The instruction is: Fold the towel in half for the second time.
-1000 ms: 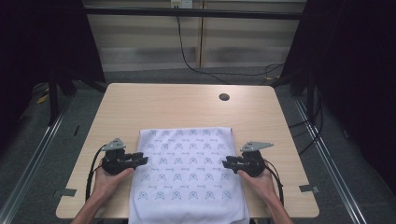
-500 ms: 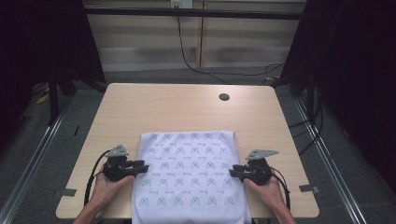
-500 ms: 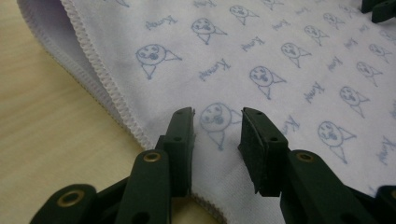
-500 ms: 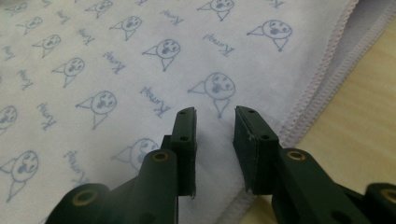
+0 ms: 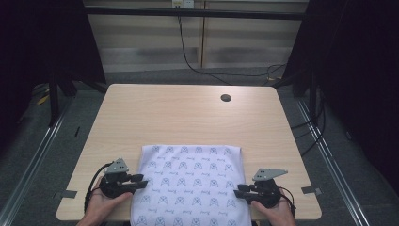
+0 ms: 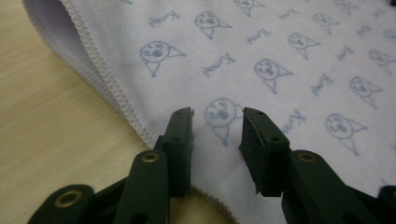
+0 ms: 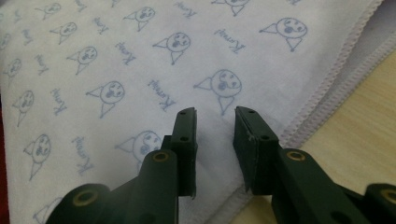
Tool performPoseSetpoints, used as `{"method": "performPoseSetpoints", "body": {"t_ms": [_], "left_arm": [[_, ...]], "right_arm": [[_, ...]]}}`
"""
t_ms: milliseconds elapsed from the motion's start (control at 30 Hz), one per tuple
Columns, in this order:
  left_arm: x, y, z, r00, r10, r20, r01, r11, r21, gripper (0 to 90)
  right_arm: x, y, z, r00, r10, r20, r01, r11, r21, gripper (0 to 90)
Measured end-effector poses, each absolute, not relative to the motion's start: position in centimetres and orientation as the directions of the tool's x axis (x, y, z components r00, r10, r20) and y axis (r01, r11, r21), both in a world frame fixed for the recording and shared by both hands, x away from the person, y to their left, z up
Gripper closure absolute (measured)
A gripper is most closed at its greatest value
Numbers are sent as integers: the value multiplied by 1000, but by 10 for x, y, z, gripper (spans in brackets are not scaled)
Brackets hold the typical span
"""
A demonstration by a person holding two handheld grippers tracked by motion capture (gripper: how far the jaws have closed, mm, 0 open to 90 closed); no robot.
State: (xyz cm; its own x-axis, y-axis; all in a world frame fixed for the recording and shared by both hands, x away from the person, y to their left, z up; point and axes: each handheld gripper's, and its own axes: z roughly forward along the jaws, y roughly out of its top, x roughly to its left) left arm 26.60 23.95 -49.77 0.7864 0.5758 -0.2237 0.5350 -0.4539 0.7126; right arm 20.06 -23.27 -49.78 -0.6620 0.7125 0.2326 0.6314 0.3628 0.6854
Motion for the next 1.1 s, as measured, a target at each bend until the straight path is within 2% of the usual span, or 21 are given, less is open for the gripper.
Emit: {"method": "performPoseSetpoints", "body": {"t_ms": [133,367,433,500,667,933,1100], "left_arm": [[270,244,-493,774,584,-244,540,-407,737,627],[284,242,-494,770,587,-250,540,-392,745,618],[287,242,-493,769,592,-241,536,-393,747,613],[295,243,-491,755,600,-263,546,-354,759,602],[304,242,-488,765,602,-229,522,-372,767,595],[326,243,-479,741,626,-241,526,-318,789,560],[341,242,-480,717,654,-242,531,-287,797,539]], "right_arm": [[200,-231,-496,-667,711,223,628,375,682,706],[245,-243,-475,-630,751,199,581,284,763,657],[254,-244,-473,-623,757,195,580,281,764,645],[277,-244,-470,-616,771,162,578,302,758,622],[307,-253,-473,-577,797,178,596,262,759,578],[332,-259,-473,-547,814,195,604,222,765,492],[342,-252,-479,-555,807,203,628,247,738,487]]}}
